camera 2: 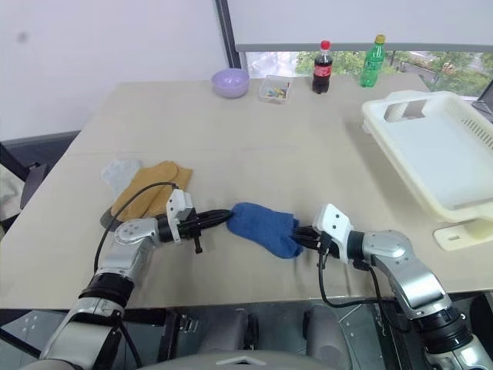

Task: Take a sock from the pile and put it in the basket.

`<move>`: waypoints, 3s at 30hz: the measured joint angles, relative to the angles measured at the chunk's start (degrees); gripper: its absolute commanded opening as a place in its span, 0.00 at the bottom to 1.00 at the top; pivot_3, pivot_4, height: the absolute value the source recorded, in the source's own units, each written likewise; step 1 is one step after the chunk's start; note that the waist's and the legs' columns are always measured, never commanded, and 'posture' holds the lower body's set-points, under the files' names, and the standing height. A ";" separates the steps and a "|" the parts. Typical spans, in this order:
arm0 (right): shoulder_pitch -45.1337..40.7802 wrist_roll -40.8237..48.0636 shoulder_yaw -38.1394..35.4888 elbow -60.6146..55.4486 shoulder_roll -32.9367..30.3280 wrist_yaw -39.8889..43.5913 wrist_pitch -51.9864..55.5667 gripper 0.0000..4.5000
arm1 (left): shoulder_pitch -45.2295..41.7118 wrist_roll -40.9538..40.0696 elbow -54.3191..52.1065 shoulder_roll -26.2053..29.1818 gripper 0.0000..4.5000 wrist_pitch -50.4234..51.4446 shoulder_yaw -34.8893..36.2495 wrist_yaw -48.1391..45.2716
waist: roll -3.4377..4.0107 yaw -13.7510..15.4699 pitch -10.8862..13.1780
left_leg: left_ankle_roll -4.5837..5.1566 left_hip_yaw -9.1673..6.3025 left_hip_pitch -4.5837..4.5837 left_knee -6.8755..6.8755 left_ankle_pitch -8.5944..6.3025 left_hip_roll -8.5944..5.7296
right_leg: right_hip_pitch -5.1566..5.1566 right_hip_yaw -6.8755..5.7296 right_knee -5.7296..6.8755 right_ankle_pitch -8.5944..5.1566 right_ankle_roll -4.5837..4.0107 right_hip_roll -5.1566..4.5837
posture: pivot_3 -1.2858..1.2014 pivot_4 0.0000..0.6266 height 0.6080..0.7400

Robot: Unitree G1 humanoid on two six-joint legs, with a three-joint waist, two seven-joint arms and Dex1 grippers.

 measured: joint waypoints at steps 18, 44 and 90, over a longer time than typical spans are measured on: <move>-5.39 -2.30 2.11 0.43 5.55 -4.36 2.76 0.09 | 5.95 0.33 5.39 0.05 0.38 -11.68 6.00 -3.03 | 1.31 -1.59 -0.63 | -0.99 -1.65 1.64 -0.99 -0.60 -0.04 | -0.03 -4.52 -0.35 -0.01 0.03 -2.36 | 0.52 0.24 0.93; -2.25 3.48 -0.16 -6.61 1.93 1.02 2.65 0.09 | 2.99 -12.37 -64.08 1.59 0.38 62.33 -1.93 26.95 | -1.61 1.66 2.57 | -1.14 -2.84 -0.81 0.11 -1.36 -1.23 | -1.36 -4.38 -0.44 0.36 -0.40 -2.25 | 0.52 0.24 0.93; 5.39 -2.42 -1.00 -3.07 -1.82 0.26 -5.15 0.99 | -1.37 -17.99 -43.77 -2.75 0.39 77.48 -2.31 23.33 | -1.60 1.73 2.60 | -1.09 -3.12 0.00 1.20 -1.37 -1.33 | -0.20 -3.10 0.11 0.52 -0.53 -1.39 | 0.52 0.24 0.93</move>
